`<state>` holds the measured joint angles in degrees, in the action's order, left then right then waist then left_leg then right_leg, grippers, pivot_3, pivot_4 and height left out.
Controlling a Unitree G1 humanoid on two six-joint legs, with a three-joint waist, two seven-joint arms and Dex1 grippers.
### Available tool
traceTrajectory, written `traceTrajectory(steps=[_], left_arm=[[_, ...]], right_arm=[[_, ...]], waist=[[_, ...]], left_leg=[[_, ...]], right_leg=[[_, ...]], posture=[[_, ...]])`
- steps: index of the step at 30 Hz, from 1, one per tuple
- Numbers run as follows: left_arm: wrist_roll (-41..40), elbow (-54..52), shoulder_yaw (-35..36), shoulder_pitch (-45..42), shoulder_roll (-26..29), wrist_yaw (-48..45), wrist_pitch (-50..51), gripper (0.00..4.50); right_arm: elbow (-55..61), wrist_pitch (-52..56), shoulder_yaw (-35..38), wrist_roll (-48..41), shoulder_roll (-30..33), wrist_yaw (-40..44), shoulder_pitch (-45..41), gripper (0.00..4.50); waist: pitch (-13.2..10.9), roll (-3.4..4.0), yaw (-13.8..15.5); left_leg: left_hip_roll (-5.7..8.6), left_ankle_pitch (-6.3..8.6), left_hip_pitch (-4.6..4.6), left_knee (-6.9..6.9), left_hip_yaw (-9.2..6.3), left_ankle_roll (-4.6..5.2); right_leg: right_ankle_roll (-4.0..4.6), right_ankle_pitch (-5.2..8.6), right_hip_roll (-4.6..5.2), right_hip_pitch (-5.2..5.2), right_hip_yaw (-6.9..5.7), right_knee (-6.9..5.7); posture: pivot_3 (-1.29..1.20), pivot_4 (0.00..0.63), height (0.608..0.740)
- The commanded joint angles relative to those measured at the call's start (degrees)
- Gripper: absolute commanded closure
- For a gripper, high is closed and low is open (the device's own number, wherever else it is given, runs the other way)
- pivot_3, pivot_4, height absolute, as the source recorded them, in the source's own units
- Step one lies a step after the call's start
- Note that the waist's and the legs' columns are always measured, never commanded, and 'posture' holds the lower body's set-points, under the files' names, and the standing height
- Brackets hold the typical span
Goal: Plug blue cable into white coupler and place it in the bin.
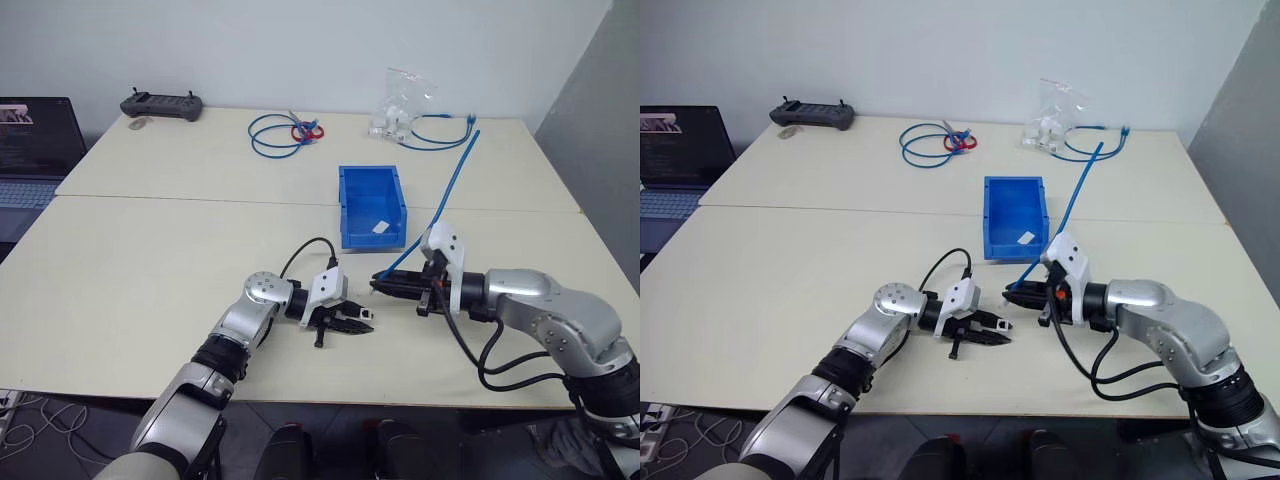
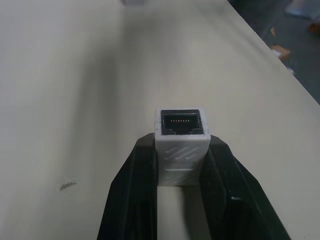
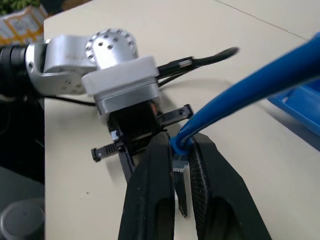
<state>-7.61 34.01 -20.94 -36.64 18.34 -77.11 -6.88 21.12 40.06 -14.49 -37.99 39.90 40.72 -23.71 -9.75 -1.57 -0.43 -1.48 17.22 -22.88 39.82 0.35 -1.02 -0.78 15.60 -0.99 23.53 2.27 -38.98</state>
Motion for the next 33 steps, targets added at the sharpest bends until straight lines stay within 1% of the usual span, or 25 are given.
traceTrajectory(steps=[1, 5, 8, 15, 18, 26, 33], left_arm=[[1.6, 3.7, 0.4, -0.7, -0.3, -0.1, -2.0, 3.72], [1.8, 4.0, 1.0, -0.7, -0.3, 0.6, -2.2, 3.72], [1.2, 2.0, 1.3, -0.1, -0.2, 0.8, -0.9, 3.72], [0.9, -1.8, 1.6, 1.9, 0.7, 0.8, 1.3, 3.72], [0.9, -2.6, 1.7, 2.6, 1.2, 1.0, 1.8, 3.72], [0.5, -4.9, 2.0, 3.9, 2.0, 1.2, 3.4, 3.72], [0.5, -5.5, 2.1, 4.1, 1.7, 1.8, 3.9, 3.72]], right_arm=[[-1.1, -5.9, -1.8, 5.6, -0.9, 3.9, 0.8, 4.36], [-3.6, -8.8, -3.1, 9.5, -2.5, 6.2, 1.5, 4.36], [-6.0, -10.3, -3.6, 12.3, -3.9, 7.0, 1.7, 4.36], [-8.6, -13.0, -5.4, 16.9, -4.8, 10.7, 2.2, 4.36], [-9.8, -13.8, -6.4, 19.0, -4.7, 12.0, 1.9, 4.36], [-8.8, -12.3, -6.1, 19.0, -3.2, 16.2, 1.1, 4.36], [-12.2, -13.1, -6.7, 21.5, -4.2, 17.4, -1.5, 4.36]], waist=[[0.0, 0.00, 0.0], [0.0, -0.01, 0.0], [0.0, -0.01, 0.0], [0.0, 0.02, 0.0], [0.0, 0.04, -0.1], [0.0, 0.05, -0.3], [0.0, 0.05, -0.4]], left_leg=[[0.01, 0.00, 0.00, 0.01, 0.00, 0.00], [0.01, -0.01, 0.03, 0.07, 0.00, 0.01], [0.00, -0.04, 0.06, 0.07, -0.02, 0.07], [-0.04, -0.07, 0.11, 0.06, -0.03, 0.11], [-0.06, -0.07, 0.11, 0.05, -0.03, 0.11], [-0.09, -0.07, 0.17, 0.04, -0.04, 0.11], [-0.08, -0.07, 0.17, 0.04, -0.03, 0.11]], right_leg=[[0.02, -0.01, 0.00, 0.00, -0.01, 0.00], [-0.06, -0.04, 0.02, -0.03, 0.01, -0.01], [-0.10, -0.04, 0.02, -0.04, 0.00, -0.02], [-0.06, -0.07, 0.02, -0.06, 0.00, -0.06], [0.14, -0.18, 0.02, -0.06, 0.00, -0.05], [0.19, -0.19, 0.01, -0.10, -0.01, -0.06], [0.22, -0.19, 0.01, -0.10, 0.00, -0.05]], posture=[[0.00, 0.150, 0.740], [0.00, 0.150, 0.740], [0.00, 0.150, 0.740], [0.00, 0.150, 0.740], [0.00, 0.150, 0.740], [0.00, 0.150, 0.740], [0.00, 0.150, 0.740]])
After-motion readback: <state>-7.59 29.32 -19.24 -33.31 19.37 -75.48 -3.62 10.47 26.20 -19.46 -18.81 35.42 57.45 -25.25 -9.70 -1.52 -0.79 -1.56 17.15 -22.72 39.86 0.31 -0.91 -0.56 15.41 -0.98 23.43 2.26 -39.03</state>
